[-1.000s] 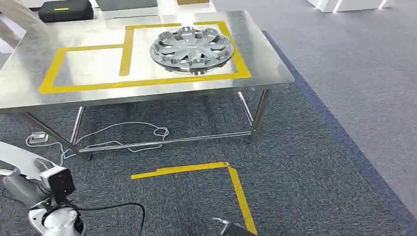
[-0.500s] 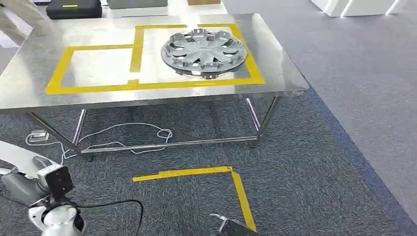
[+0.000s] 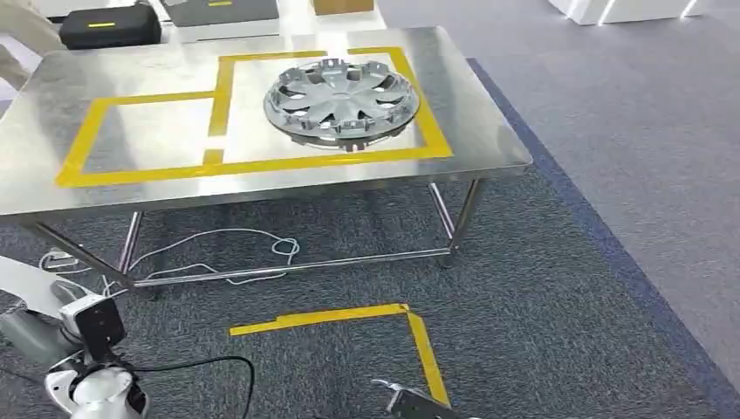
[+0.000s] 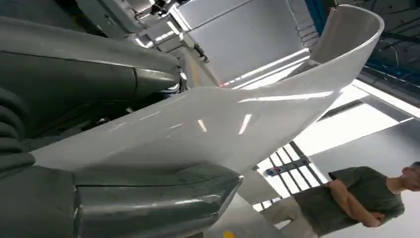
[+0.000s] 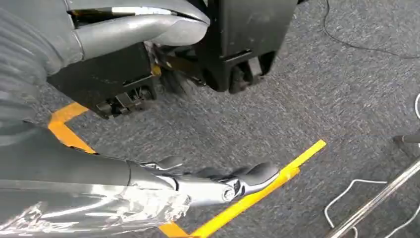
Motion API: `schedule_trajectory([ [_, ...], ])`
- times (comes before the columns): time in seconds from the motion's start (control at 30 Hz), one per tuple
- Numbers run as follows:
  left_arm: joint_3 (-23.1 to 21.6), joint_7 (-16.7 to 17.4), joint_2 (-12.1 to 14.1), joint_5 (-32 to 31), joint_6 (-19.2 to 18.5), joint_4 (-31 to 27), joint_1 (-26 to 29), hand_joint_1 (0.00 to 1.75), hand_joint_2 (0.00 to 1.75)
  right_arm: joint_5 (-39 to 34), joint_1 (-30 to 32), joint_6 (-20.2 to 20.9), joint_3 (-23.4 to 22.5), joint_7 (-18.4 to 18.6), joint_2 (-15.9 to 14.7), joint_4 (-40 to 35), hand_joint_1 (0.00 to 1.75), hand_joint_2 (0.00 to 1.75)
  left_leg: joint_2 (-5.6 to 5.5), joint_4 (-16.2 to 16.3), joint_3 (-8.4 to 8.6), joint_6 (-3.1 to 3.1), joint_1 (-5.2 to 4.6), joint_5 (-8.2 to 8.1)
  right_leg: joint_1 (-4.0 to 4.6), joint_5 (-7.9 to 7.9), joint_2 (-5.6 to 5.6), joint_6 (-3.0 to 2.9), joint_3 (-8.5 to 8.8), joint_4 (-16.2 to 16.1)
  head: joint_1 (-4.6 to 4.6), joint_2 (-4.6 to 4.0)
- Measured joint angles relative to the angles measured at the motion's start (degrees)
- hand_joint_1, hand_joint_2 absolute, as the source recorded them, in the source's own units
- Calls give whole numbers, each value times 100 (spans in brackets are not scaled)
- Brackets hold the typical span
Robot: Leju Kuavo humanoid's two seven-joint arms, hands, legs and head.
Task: Take the parts from the cabinet and place them on the table.
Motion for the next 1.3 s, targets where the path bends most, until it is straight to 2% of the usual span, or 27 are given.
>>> schedule_trajectory([
  [0.03, 0, 0, 0, 0, 0, 0, -1, 175, 175, 0, -1, -2, 0, 0, 2, 0, 0, 175, 18, -319, 132, 11, -2, 112, -1, -49, -2, 34, 12, 2, 2, 0],
  [0.07, 0, 0, -2, -2, 0, -2, 0, 175, 175, 0, -15, 0, 0, 0, 4, 0, 0, 175, 16, -426, 196, 21, -19, 30, 61, -107, 5, 79, -9, 59, -8, 0],
  [0.1, 0, 0, -4, -2, 2, -20, -13, 175, 175, 0, -22, -2, 0, 0, 4, 0, 0, 175, -2, -468, 217, 88, -29, -68, 30, -107, 10, 95, -17, 53, -11, 0],
  [0.17, 4, 0, -4, -2, 2, -28, 1, 175, 175, 0, -26, 0, 0, 0, 7, 0, 0, 175, -20, -495, 198, 139, -45, -98, 25, -131, -10, 149, 11, 13, 18, 0],
  [0.2, 2, 0, -4, -4, 2, -37, 1, 175, 175, 0, -30, 0, 2, 0, 7, 0, 0, 175, -23, -525, 234, 177, -4, -106, 26, -177, -12, 188, 23, 24, 18, 0],
  [0.23, 0, 0, -9, -2, 2, -48, -1, 175, 175, 0, -33, -2, 4, -6, 9, 0, 0, 175, -24, -529, 277, 215, 3, -131, 25, -226, -17, 224, -44, 140, 30, 0],
  [0.27, 2, 0, -9, -2, 2, -57, -3, 175, 175, 0, -52, -2, 6, -7, 9, 0, 0, 175, -17, -528, 312, 258, 2, -162, 20, -348, -27, 250, -201, 453, 74, 0],
  [0.33, 0, 0, -9, -2, 0, -57, -1, 175, 175, 0, -52, -2, 4, -4, 9, 0, 0, 175, -6, -528, 364, 283, -8, -227, 9, -682, -27, 286, -794, 1443, 76, 0],
  [0.37, 2, 0, -9, -2, 2, -57, -1, 175, 175, 0, -36, -2, 4, -4, 9, 0, 0, 175, -7, -527, 402, 287, -12, -265, 9, -759, -28, 290, -1094, 1862, 90, 0],
  [0.4, 2, 0, -9, -2, 2, -57, 1, 175, 175, 0, -24, 0, 7, -2, 9, 2, 0, 175, -12, -527, 457, 286, -13, -305, 9, -665, -26, 282, -1242, 1963, 87, 0],
  [0.43, 2, 0, -9, -2, 2, -57, 1, 175, 175, 2, -16, -2, 9, -2, 9, 2, 0, 175, -24, -527, 522, 286, -15, -350, 10, -437, -27, 270, -1238, 1801, 87, 0],
  [0.47, 2, 0, -9, -2, 2, -57, 0, 175, 175, 2, -18, -2, 9, -2, 9, 0, 0, 175, -33, -528, 594, 282, -15, -400, 11, -120, -26, 244, -1124, 1417, 87, 0],
  [0.5, 0, 0, -13, -2, 2, -61, 0, 175, 175, 0, -23, -2, 11, -2, 9, 0, 0, 175, -35, -528, 689, 272, -15, -459, 19, 273, -26, 213, -903, 825, 85, 0],
  [0.53, -2, 0, -15, -2, 2, -68, 1, 175, 175, 0, -24, -2, 11, -2, 9, 2, 0, 175, -34, -534, 747, 257, -13, -512, 34, 524, -28, 178, -742, 335, 92, 0],
  [0.6, -4, 0, -15, -2, 0, -70, 0, 175, 175, -2, -44, -2, 11, 0, 9, 4, 0, 175, -48, -538, 749, 187, -35, -562, 73, 319, -27, 136, -540, 145, 98, 0],
  [0.7, -35, 0, -17, -33, 0, -81, -2, 175, 175, -57, -3, -2, 11, 0, 9, 2, 0, 175, -32, -619, 820, 88, -25, -616, 64, 268, -6, 58, -495, 95, 85, 0],
  [0.77, -59, 0, -15, -59, 2, -92, -7, 175, 175, -81, 29, 0, 11, -4, 7, 0, 0, 175, -21, -329, 740, 77, -24, -756, 28, 244, -19, -7, -321, -18, 77, 0],
  [0.83, -52, 0, -11, -59, 2, -92, 0, 175, 175, -87, 30, 0, 11, -4, 9, 0, 0, 175, -21, 583, 202, 44, -13, -1094, 27, 159, -24, -33, -218, -27, 70, 0],
  [0.87, -50, 0, -11, -65, 2, -92, 3, 175, 175, -90, 46, 7, 11, -4, 7, 0, 0, 175, -21, 970, -72, 28, -7, -1181, 27, 114, -22, -35, -171, -27, 76, 0],
  [0.9, -50, 0, -11, -83, 2, -92, 10, 175, 175, -98, 70, 13, 11, -4, 2, 0, 0, 175, -20, 1156, -264, 16, -2, -1123, 26, 64, -17, -31, -111, -27, 77, 0],
  [0.97, -50, 0, -11, -114, 0, -94, 18, 175, 175, -114, 109, 17, 11, -2, -2, 0, 0, 175, -19, 800, -252, -2, 14, -605, 15, -46, -5, -9, 41, -25, 76, 0],
  [1.03, -50, 0, -13, -116, 2, -105, 22, 175, 175, -136, 132, 24, 11, -2, -2, 0, 0, 175, -1, -172, 65, -8, 41, 132, 0, -192, 5, 44, 239, -23, 77, 0],
  [1.07, -50, 0, -13, -114, 0, -103, 24, 175, 175, -149, 130, 24, 11, 0, -13, 0, 0, 175, 12, -206, 123, -8, 7, 29, 34, -262, 10, 104, 192, -22, 70, -2],
  [1.1, -50, 0, -18, -116, 2, -125, 26, 175, 175, -155, 126, 24, 11, 0, -15, -2, 0, 175, 5, -461, 244, 45, 3, -94, 33, -287, 19, 142, 208, 3, 31, -2],
  [1.2, -52, 0, -20, -116, 2, -144, 43, 175, 175, -168, 131, 24, 11, 0, -22, -2, 0, 175, -18, -469, 220, 165, -12, -156, 27, -285, -9, 220, 263, -33, 79, -2],
  [1.27, -57, 0, -26, -116, 0, -166, 50, 175, 175, -173, 122, 26, 17, -4, -22, -15, 0, 175, -21, -506, 359, 241, 20, -203, 20, -345, -26, 271, 99, 279, 102, 0],
  [1.3, -57, 0, -26, -116, 0, -179, 48, 175, 175, -175, 111, 26, 17, -7, -22, -15, 0, 175, -15, -507, 395, 274, 18, -236, 15, -442, -27, 294, -130, 674, 120, 0],
])
